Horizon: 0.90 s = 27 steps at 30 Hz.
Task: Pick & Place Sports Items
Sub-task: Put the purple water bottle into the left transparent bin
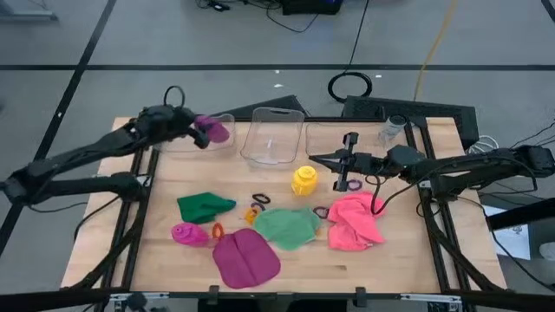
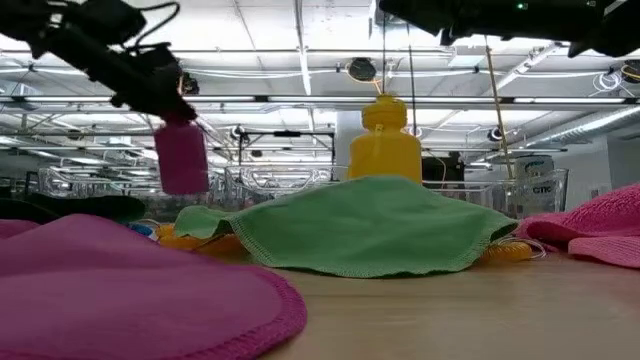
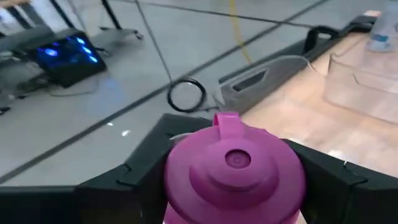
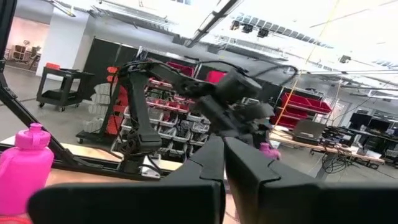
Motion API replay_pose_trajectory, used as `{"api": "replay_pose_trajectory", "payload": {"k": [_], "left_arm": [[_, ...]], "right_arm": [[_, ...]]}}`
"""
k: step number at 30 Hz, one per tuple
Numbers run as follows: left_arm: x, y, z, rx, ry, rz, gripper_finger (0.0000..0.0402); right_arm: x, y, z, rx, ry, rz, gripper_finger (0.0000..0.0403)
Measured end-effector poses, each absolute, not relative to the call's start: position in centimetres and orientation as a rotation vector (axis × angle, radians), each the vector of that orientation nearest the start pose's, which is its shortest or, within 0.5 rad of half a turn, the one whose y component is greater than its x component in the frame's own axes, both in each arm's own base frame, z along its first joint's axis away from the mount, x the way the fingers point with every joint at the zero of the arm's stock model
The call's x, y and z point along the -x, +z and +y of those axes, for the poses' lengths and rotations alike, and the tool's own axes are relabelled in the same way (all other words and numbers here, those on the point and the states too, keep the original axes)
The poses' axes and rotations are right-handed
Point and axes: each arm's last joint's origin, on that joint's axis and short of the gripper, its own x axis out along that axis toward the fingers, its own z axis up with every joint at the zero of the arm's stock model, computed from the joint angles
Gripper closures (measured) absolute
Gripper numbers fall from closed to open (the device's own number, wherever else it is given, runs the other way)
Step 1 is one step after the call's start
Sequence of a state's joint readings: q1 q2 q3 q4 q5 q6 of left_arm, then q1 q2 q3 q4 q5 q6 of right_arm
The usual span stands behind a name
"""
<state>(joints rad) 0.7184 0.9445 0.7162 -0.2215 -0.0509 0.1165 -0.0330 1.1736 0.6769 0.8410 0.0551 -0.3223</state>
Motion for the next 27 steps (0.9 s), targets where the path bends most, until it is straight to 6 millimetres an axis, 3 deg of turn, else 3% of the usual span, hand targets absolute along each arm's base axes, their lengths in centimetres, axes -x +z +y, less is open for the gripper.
{"api": "replay_pose_trajectory", "payload": {"k": [13, 27], "left_arm": [[-14.3, 25.5, 18.4, 0.128, 0.631, 0.497, 0.0187], [-14.3, 24.4, 19.6, 0.087, 0.614, 0.539, 0.0187]], "right_arm": [[-25.3, 31.5, -1.0, 0.319, -0.142, -0.326, 0.0403], [-25.3, 31.6, -1.0, 0.319, -0.143, -0.327, 0.0403]]}}
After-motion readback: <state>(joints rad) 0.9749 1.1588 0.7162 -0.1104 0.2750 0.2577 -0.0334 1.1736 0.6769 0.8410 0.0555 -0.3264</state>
